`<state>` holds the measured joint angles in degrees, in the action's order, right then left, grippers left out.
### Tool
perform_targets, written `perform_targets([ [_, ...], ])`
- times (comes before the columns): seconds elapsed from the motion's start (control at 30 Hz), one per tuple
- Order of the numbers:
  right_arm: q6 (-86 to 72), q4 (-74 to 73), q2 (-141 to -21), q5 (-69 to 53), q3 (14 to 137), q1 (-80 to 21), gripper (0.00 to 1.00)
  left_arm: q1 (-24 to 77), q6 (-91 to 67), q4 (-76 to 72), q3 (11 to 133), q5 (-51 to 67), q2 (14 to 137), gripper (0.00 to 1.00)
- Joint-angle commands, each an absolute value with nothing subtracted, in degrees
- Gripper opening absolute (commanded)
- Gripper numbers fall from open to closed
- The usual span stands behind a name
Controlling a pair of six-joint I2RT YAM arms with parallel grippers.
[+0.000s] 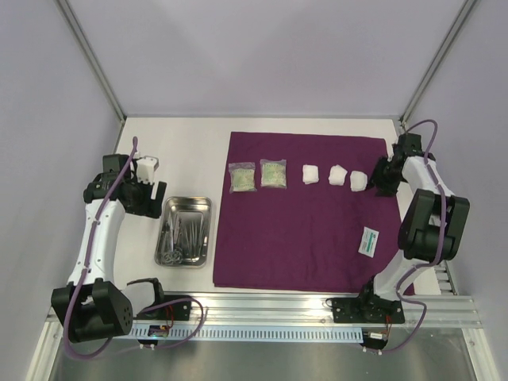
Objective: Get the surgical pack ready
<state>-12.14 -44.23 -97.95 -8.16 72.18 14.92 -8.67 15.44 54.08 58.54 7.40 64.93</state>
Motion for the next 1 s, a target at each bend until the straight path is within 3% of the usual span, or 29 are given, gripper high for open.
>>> perform_targets([
  [0.0, -10.5, -40.7, -102.6, -14.1, 76.9, 14.9, 0.45, -8.8, 14.7, 55.5, 62.7, 7.8, 65.9, 0.87],
  [0.33, -11.0, -39.8, -114.6, -16.4, 88.1, 14.9, 0.45, -8.8, 15.3, 56.7, 64.4, 6.4, 67.8, 0.87],
  [0.7, -11.1, -40.9, -119.5, -16.1, 87.9, 15.0, 0.39, -8.8, 14.7, 57.6, 66.2, 5.4, 69.3, 0.86],
  [0.97, -12.7, -38.2, -116.6, -20.6, 86.0, 15.7, 0.1, -8.8, 14.8, 59.1, 68.7, 8.8, 70.1, 0.86],
])
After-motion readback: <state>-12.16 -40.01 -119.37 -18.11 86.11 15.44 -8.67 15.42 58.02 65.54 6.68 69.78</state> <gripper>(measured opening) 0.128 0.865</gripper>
